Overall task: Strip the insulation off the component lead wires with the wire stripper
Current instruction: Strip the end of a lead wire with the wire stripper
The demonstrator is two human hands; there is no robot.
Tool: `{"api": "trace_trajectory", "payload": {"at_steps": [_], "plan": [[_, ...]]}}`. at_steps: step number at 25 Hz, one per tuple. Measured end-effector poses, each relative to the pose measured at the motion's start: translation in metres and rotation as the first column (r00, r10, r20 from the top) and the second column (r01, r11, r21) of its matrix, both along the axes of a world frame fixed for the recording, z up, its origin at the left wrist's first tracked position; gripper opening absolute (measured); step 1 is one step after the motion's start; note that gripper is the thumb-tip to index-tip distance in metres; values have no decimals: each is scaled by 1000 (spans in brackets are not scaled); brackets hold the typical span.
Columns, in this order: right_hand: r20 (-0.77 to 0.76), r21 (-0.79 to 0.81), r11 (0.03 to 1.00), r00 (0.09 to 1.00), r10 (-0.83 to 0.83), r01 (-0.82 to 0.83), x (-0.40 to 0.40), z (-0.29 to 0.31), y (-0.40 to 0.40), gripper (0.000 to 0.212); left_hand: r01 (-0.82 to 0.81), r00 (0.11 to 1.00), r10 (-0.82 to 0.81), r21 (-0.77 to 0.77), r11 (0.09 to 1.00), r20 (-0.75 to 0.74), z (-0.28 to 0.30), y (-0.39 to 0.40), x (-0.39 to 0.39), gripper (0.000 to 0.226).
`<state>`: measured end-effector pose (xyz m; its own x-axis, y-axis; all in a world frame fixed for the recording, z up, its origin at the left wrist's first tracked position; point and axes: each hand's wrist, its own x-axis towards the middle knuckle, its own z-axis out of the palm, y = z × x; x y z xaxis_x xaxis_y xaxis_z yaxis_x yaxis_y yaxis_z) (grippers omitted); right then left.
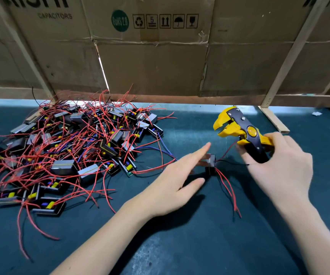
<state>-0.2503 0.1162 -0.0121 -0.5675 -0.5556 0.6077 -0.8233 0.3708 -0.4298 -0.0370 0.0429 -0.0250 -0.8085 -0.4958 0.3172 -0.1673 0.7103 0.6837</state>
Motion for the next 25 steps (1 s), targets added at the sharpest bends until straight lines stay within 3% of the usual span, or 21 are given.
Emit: {"api": "trace_trajectory", "payload": {"at_steps": [3, 5, 6, 8, 9, 10, 13, 16, 19, 21, 23, 25], "plan": [[193, -96, 989, 973, 130, -113, 0, 3, 2, 37, -246, 965, 217, -222, 944, -148, 11, -17, 15, 29], [408, -169, 932, 838, 363, -322, 5, 8, 6, 31, -403, 914, 356, -349, 846, -193, 21, -33, 34, 9], [490, -204, 869, 721, 489, -451, 9, 10, 7, 27, -421, 905, 410, -380, 824, -114, 25, -41, 45, 13], [595, -243, 701, 468, 653, -670, 20, 13, 9, 23, -350, 863, 458, -401, 847, 213, 29, -53, 62, 23], [619, -224, 636, 396, 678, -738, 25, 13, 10, 24, -295, 821, 453, -420, 858, 348, 29, -55, 66, 24], [627, -180, 604, 382, 679, -777, 29, 12, 10, 31, -244, 796, 434, -432, 868, 422, 28, -56, 67, 22], [581, 2, 619, 504, 639, -786, 35, 6, 7, 58, -219, 855, 372, -398, 891, 362, 27, -53, 62, 10], [502, 66, 704, 633, 589, -707, 32, 4, 6, 53, -185, 943, 254, -296, 937, 215, 29, -47, 54, 4], [364, 251, 858, 865, 345, -448, 15, -1, 4, 48, -32, 965, 61, -114, 993, 257, 26, -35, 45, 3], [287, 336, 915, 949, 127, -224, 1, -4, 1, 50, 8, 962, -16, 29, 1000, 273, 27, -30, 43, 7], [241, 326, 942, 971, -7, -74, -16, -5, 0, 53, -68, 981, 66, 5, 998, 184, 29, -32, 45, 10], [237, 228, 973, 971, -34, -21, -25, -5, 2, 50, -276, 961, 278, -88, 957, 12, 31, -40, 49, 15]]}}
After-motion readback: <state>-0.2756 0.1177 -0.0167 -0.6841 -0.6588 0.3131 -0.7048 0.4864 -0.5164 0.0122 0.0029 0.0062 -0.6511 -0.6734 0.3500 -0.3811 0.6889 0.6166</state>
